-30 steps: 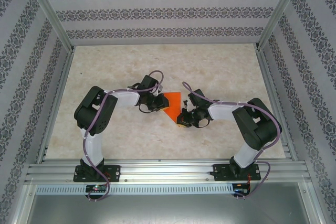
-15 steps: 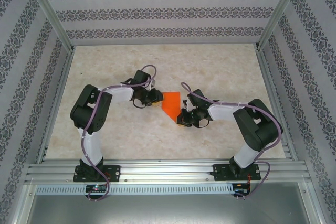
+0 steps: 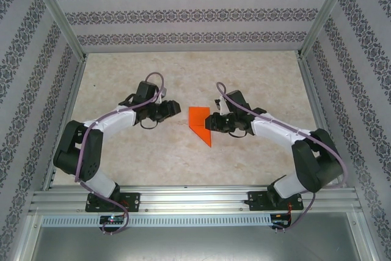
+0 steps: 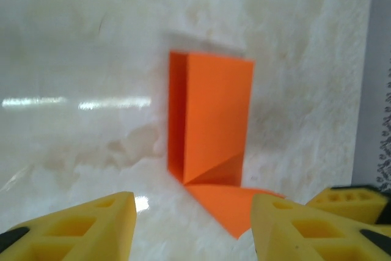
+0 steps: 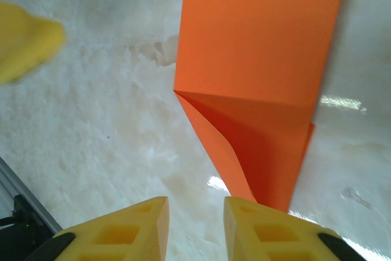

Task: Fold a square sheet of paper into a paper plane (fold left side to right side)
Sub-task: Fourth fold the wing at the center of the table.

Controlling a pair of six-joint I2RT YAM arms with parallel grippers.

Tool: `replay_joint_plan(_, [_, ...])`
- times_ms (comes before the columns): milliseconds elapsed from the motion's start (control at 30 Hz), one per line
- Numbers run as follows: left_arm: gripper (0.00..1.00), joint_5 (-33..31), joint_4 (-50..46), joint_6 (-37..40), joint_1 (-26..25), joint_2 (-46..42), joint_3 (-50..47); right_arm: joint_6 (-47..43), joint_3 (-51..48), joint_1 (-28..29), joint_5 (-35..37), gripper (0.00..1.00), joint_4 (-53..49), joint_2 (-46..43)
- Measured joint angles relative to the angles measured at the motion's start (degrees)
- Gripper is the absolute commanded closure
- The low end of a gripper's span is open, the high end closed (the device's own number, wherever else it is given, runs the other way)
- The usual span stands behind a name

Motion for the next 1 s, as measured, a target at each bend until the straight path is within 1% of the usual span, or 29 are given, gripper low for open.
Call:
replay_joint_plan(100, [0.46, 1.3, 1.4, -2.0, -1.6, 1.4, -2.8, -0.1, 1.6, 0.0, -1.0, 0.73, 1.6, 4.0])
replay_joint_plan(233, [0.46, 2.7, 4.3, -3.9, -3.5, 3.6, -3.2, -1.0, 3.2, 0.0, -1.0, 0.73, 1.7, 7.6])
replay_joint_plan(400, [0.46, 3.3, 7.4, -5.6, -5.1, 6.1, -3.1, -2.5, 4.0, -0.4, 0.9, 0.72, 1.1, 9.4])
replay_joint_plan(600, [0.45, 3.5, 7.8, -6.5, -6.8, 9.9, -0.1, -3.4, 4.0, -1.0, 2.8, 0.72, 0.7, 10.3])
replay_joint_plan(733, [0.44, 3.5, 8.2, -6.8, -7.3, 11.0, 1.3, -4.0, 4.0, -1.0, 3.2, 0.72, 0.7, 11.1])
replay_joint_plan(867, [0.49, 3.5, 8.4, -6.9, -8.0, 12.0, 2.3, -4.2, 4.0, -1.0, 3.4, 0.72, 0.7, 11.2])
replay_joint_plan(1000, [0.61, 3.5, 8.5, -7.5, -8.7, 13.4, 3.8, -4.2, 4.0, -1.0, 3.4, 0.72, 0.7, 11.4])
